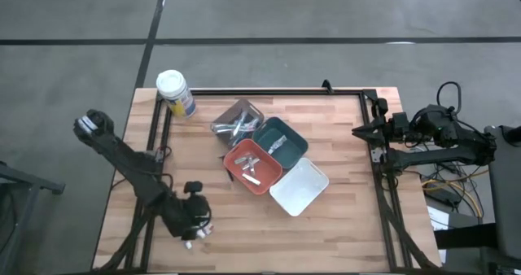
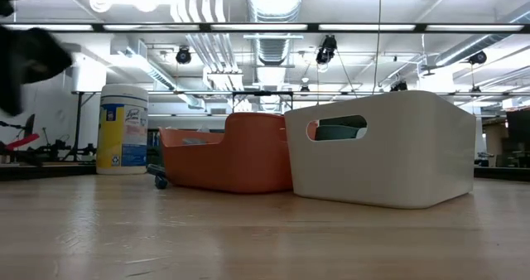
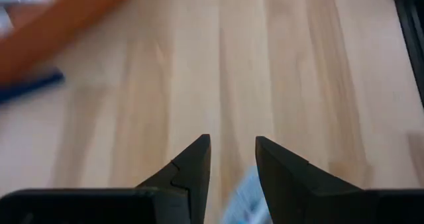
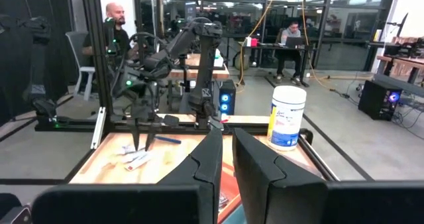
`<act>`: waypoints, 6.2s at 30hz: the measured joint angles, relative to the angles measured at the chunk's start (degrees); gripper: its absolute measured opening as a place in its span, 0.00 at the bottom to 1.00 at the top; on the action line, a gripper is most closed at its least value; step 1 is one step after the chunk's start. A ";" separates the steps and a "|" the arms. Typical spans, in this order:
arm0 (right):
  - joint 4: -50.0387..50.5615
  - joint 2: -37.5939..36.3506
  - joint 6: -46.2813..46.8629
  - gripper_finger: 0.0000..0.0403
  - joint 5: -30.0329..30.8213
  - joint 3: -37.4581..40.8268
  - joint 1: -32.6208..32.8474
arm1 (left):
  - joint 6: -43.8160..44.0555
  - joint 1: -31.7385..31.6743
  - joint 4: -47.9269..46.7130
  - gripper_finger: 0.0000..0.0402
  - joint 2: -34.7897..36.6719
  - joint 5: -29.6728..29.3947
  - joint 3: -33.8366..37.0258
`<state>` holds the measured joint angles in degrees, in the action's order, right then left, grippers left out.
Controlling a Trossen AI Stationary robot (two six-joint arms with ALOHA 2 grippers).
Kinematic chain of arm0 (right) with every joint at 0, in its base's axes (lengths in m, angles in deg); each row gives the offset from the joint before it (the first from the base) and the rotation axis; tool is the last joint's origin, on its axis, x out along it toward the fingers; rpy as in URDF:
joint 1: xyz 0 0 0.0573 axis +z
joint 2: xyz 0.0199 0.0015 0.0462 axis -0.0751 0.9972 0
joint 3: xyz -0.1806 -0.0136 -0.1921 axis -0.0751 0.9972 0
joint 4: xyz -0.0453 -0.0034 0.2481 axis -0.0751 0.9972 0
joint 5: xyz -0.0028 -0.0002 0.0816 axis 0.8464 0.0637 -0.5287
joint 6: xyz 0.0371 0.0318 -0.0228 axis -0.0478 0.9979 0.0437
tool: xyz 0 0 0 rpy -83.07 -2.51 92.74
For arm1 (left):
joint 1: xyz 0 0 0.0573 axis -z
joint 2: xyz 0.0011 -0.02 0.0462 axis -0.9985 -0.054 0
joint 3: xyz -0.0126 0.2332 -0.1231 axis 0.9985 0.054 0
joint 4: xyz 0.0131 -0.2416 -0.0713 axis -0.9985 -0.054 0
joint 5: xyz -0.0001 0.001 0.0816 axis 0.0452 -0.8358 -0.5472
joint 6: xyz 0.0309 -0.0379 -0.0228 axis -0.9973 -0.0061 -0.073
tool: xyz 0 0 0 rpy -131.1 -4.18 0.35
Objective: Pick & Place Travel size toiletries
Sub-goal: Put the white toothpaste into the blue bin
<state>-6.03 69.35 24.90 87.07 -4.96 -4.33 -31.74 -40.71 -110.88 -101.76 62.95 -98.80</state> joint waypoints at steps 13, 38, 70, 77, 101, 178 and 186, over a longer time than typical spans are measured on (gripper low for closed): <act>0.00 -0.01 0.06 0.08 -0.02 0.00 0.01 | 7.80 3.80 -6.08 0.31 -0.04 3.56 2.33; 0.00 -0.01 0.00 0.08 -0.01 0.00 0.00 | 13.24 3.84 11.25 0.23 0.00 4.75 15.43; 0.00 0.00 0.00 0.08 0.00 0.00 0.00 | -17.06 -10.95 11.46 0.24 -0.12 -1.92 0.77; 0.00 0.00 0.09 0.08 -0.01 0.00 0.00 | -35.23 -20.23 11.87 0.24 -0.08 0.40 -3.83; 0.00 0.01 0.09 0.08 0.00 0.00 0.01 | -43.55 -51.21 54.16 0.24 -9.47 4.86 -0.77; 0.00 -0.01 0.02 0.08 -0.01 0.00 0.00 | -20.27 -33.35 43.99 0.45 11.50 5.64 21.82; 0.00 0.00 0.09 0.08 0.00 0.00 0.01 | -19.36 -33.27 43.96 0.45 11.50 5.65 21.81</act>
<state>-6.03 69.35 24.99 87.08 -4.96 -4.32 -51.10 -73.98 -66.91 -90.25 68.61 -76.99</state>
